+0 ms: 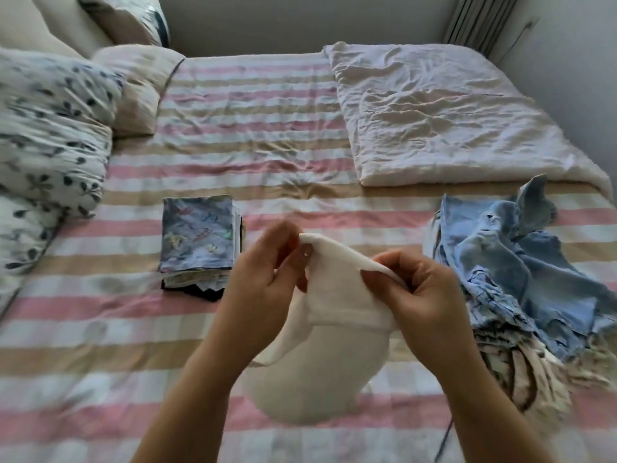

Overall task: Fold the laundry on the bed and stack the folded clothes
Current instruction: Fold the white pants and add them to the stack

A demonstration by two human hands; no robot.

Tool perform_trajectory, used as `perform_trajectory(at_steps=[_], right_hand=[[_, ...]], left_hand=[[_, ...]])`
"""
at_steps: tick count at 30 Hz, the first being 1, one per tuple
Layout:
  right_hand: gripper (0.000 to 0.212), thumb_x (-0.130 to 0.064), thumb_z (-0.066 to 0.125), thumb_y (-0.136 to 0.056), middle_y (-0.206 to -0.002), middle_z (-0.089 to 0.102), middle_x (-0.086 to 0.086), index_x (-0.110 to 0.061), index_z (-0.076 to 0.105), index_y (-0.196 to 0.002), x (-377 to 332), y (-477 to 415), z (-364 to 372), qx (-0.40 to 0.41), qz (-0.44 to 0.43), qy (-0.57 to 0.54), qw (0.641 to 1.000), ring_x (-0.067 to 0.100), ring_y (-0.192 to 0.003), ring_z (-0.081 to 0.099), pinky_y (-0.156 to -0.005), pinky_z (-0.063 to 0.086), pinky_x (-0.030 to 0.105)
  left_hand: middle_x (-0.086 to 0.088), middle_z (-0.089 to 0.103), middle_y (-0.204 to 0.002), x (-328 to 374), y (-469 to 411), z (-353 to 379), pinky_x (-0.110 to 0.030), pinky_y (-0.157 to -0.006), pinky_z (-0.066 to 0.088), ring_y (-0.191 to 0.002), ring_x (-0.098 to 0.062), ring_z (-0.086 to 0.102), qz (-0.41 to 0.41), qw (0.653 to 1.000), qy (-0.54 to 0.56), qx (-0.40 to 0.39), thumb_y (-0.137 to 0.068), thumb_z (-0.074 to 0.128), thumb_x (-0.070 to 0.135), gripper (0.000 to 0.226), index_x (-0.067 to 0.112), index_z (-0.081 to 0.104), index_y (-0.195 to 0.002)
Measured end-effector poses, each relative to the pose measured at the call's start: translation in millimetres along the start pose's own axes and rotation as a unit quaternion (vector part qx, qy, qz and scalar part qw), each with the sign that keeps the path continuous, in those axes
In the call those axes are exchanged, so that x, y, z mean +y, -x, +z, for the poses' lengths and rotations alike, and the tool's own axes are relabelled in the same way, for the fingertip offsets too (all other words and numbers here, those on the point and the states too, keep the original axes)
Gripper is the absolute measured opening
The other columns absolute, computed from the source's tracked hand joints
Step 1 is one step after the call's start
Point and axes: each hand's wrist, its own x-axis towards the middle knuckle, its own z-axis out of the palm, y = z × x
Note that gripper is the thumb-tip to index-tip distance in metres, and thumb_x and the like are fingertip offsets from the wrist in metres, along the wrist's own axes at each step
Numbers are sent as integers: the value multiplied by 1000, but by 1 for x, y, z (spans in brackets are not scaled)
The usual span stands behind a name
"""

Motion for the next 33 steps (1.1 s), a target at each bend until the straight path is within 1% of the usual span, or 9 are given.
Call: perform_trajectory(at_steps=[3,6,11,14,17,21,25,28,33], right_hand=[[8,-18,67,-78,-61,66,-8,-20,68,-70,31,9,34,-25,54,3,998,1,-55,56,-53,44,15],[14,-13,66,-83,-61,65,-1,-13,66,-70,83,15,61,-34,118,46,991,7,-57,56,-54,45,26],[17,-15,65,-84,-63,61,-7,-18,61,-67,181,11,90,13,188,129,974,8,-60,55,-60,43,28],[14,-12,60,-87,-71,62,-6,-20,62,-74,233,-3,93,35,211,170,962,14,-70,57,-62,41,25],[13,-9,55,-89,-92,68,5,-10,66,-96,276,-10,88,39,270,203,940,19,-86,60,-71,42,26],[27,-9,48,-93,-116,63,8,-7,59,-117,291,12,75,20,325,176,929,21,-108,58,-90,43,30],[29,-12,55,-90,-123,57,4,-12,59,-119,270,75,71,30,236,260,936,20,-118,49,-99,35,31],[34,-20,68,-83,-122,57,4,-13,61,-115,259,127,86,-63,188,308,931,24,-119,47,-103,33,36],[74,-59,63,-74,-146,23,-6,-34,34,-138,272,163,114,-292,175,433,835,18,-138,15,-113,10,42]], left_hand=[[6,46,-58,-43,10,-22,-23,-55,39,-51,-8,46,-63,997,-13,-46,-91,50,9,12,3,47,-81],[2,47,-57,-98,19,-31,-37,-56,43,-50,-16,49,-133,984,-83,-80,-91,50,6,19,12,44,-75],[-11,57,-68,-193,24,-9,-33,-60,38,-65,-28,55,-161,960,-213,-78,-90,51,9,24,17,41,-70],[-11,68,-86,-242,29,9,-33,-64,35,-82,-30,59,-180,950,-242,-77,-92,50,13,9,9,57,-87],[-9,68,-105,-277,46,17,-33,-82,42,-99,-25,60,-227,945,-217,-87,-93,51,15,19,9,60,-109],[-9,61,-116,-292,97,11,-24,-93,35,-111,-22,54,-245,949,-195,-31,-90,53,5,25,4,59,-114],[-7,53,-119,-283,166,9,-30,-94,37,-111,-20,46,-332,921,-180,92,-88,54,4,29,6,55,-118],[-12,48,-121,-280,208,20,-27,-93,30,-113,-23,41,-432,876,-165,140,-86,59,6,36,5,51,-121],[-6,61,-112,-272,225,36,-39,-92,47,-107,-23,58,-520,840,44,150,-88,60,19,32,13,50,-118]])
